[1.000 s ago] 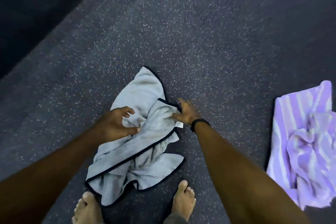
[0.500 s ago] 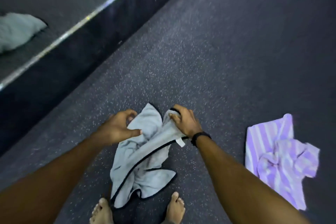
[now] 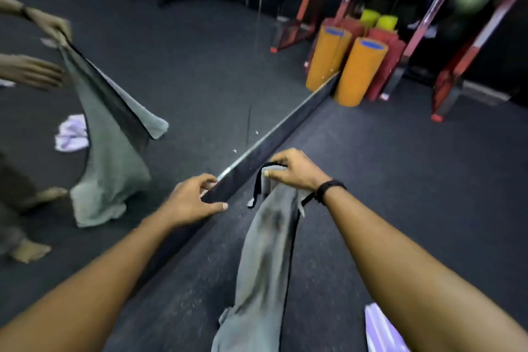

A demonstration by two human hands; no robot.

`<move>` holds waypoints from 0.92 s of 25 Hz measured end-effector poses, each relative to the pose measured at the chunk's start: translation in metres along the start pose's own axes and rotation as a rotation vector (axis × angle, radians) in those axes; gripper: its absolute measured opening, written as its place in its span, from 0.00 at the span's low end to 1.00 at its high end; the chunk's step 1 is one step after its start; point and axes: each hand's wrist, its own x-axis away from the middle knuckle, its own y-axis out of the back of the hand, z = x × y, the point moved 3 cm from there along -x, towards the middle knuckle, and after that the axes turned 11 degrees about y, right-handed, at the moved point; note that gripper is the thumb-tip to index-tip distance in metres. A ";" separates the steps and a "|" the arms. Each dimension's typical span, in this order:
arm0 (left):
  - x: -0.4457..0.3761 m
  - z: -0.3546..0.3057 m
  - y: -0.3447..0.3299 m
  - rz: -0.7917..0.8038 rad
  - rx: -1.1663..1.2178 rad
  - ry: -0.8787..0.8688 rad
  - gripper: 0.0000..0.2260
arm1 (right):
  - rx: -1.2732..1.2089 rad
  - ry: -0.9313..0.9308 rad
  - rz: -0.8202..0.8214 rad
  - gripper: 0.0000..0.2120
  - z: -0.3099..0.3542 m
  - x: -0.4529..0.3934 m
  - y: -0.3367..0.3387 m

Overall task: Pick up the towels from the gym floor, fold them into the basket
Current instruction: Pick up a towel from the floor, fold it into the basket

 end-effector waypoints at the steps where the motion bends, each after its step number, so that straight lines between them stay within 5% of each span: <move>1: 0.018 -0.020 0.036 -0.051 -0.021 -0.020 0.32 | 0.028 0.040 -0.008 0.10 0.031 -0.004 0.036; 4: 0.081 -0.068 0.131 -0.242 -0.017 -0.074 0.28 | 0.110 0.188 -0.041 0.08 0.126 -0.002 0.126; 10: 0.209 -0.095 0.231 -0.498 -0.021 -0.087 0.27 | 0.133 0.476 -0.077 0.05 0.266 -0.001 0.192; 23: 0.671 0.056 0.241 -1.057 0.039 0.543 0.29 | 0.058 1.317 0.224 0.07 0.630 0.142 0.062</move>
